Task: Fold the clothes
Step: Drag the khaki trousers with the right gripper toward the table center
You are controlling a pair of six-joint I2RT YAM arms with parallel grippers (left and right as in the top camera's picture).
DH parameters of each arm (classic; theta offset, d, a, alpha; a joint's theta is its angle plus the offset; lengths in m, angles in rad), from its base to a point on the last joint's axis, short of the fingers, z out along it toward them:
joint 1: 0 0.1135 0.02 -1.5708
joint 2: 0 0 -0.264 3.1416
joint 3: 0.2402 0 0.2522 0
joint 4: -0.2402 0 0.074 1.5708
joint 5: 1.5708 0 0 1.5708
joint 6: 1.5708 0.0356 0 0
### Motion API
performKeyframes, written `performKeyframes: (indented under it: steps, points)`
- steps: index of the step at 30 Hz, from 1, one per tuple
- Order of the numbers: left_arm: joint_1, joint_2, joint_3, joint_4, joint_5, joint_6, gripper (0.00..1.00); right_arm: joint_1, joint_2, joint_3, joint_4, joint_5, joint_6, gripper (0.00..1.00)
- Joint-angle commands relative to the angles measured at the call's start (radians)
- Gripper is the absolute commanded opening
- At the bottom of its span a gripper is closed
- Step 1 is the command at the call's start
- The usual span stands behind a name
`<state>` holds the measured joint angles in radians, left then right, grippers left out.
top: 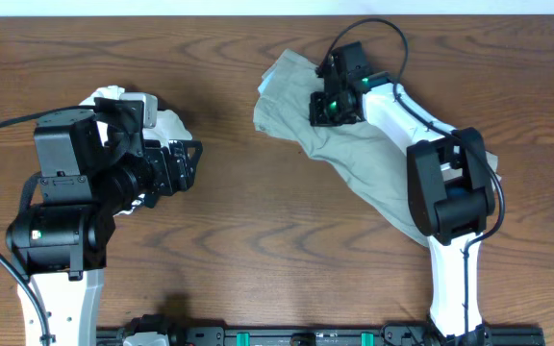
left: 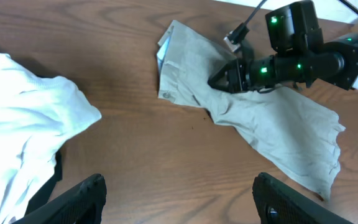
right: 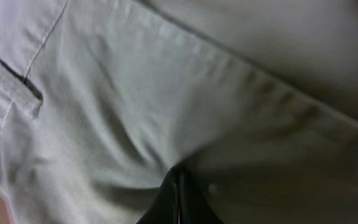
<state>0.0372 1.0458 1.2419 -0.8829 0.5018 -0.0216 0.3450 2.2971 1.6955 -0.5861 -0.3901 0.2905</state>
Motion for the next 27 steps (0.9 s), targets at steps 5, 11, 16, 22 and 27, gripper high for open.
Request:
performKeyframes:
  steps: [5, 11, 16, 22, 27]
  points:
    - [-0.004, -0.002, 0.02, 0.002, 0.003, 0.018, 0.78, 0.16, 0.027, -0.024, -0.337, 0.064, -0.234, 0.01]
    - [-0.004, -0.002, 0.02, 0.002, 0.005, 0.017, 0.87, 0.16, -0.058, -0.024, -0.415, 0.244, -0.247, 0.01]
    - [-0.004, -0.001, 0.02, 0.002, 0.004, 0.018, 0.98, 0.034, -0.204, -0.024, -0.34, 0.124, -0.238, 0.17]
    - [-0.005, 0.056, 0.019, -0.017, 0.004, 0.018, 0.99, -0.133, -0.301, -0.024, -0.355, 0.067, -0.155, 0.41]
    - [-0.063, 0.203, 0.019, -0.027, 0.004, 0.039, 0.93, -0.236, -0.303, -0.024, -0.452, 0.068, -0.153, 0.46]
